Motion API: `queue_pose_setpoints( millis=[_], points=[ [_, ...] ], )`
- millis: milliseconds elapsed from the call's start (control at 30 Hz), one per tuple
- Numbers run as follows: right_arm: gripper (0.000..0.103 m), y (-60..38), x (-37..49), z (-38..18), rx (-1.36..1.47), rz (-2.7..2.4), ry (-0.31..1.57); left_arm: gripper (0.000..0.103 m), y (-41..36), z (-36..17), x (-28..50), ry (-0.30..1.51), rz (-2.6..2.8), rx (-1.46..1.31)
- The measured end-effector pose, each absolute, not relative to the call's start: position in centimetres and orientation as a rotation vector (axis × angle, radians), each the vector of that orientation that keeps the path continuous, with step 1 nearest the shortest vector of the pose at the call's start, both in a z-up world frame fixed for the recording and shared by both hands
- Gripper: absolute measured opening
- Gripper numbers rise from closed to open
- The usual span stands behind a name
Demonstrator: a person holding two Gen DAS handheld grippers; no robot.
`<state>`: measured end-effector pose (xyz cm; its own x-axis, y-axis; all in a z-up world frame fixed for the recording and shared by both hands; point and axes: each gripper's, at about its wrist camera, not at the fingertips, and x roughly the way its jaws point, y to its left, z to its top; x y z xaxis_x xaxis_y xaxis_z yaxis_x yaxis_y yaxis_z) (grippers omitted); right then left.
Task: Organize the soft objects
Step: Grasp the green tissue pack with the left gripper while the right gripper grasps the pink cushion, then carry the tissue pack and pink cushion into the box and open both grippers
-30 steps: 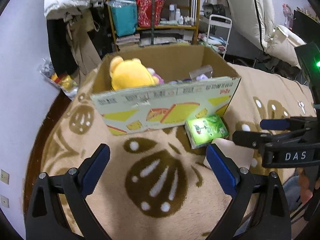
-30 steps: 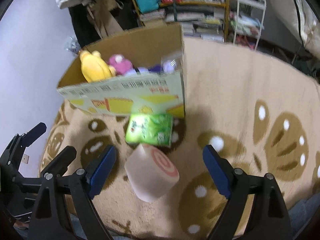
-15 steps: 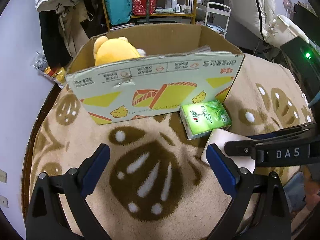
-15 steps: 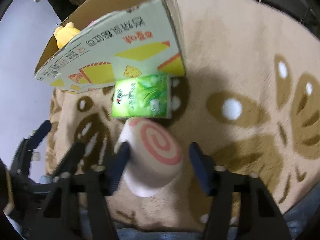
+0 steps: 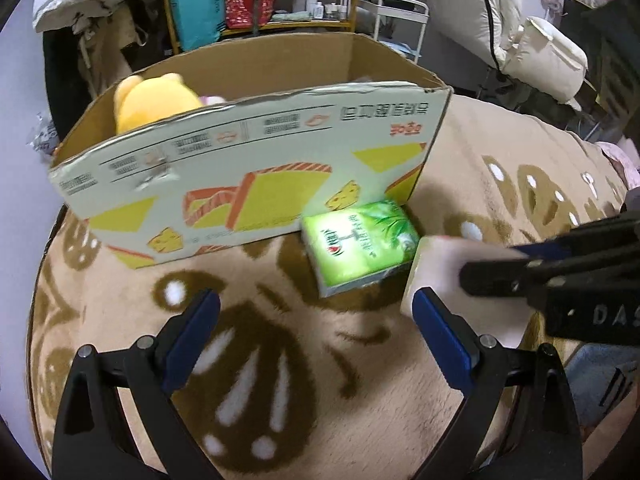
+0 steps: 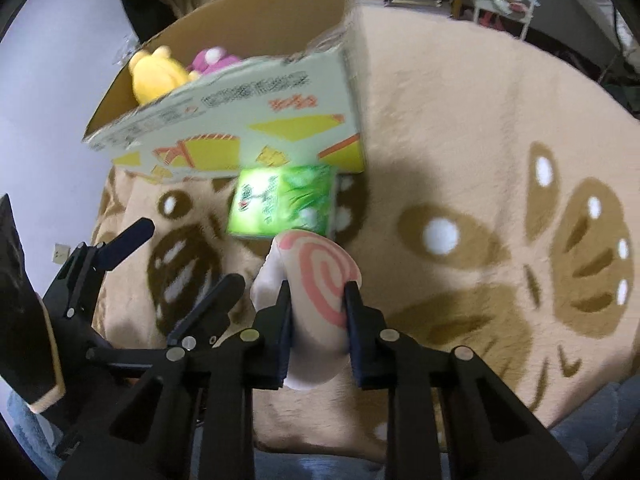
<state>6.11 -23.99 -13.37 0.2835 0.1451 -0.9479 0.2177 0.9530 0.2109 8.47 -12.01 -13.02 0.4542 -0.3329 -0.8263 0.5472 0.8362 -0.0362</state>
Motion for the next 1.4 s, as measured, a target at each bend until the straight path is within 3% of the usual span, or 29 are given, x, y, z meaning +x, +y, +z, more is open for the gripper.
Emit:
queue_pose_setpoints(
  millis=[767, 800, 833, 867, 1400],
  points=[
    [0.025, -28.5, 7.3, -13.0, 0.284, -0.234, 1.247, 0.095, -16.5, -16.6, 10.9, 0.978, -0.587, 0.234],
    [0.025, -28.4, 7.3, -13.1, 0.282, -0.235, 1.248, 0.093, -16.4, -16.7, 10.9, 0.976, -0.585, 0.232],
    [0.025, -28.4, 7.3, -13.1, 0.283, -0.232, 1.248, 0.081, -16.3, -16.8, 10.8, 0.974, -0.595, 0.229],
    [0.025, -28.4, 7.3, -13.1, 0.285, -0.23, 1.248, 0.08, -16.4, -16.8, 10.6, 0.973, -0.594, 0.234],
    [0.025, -26.1, 6.4, -10.0, 0.263, -0.112, 1.092, 0.08, -12.4, -10.4, 6.7, 0.796, -0.464, 0.251]
  ],
)
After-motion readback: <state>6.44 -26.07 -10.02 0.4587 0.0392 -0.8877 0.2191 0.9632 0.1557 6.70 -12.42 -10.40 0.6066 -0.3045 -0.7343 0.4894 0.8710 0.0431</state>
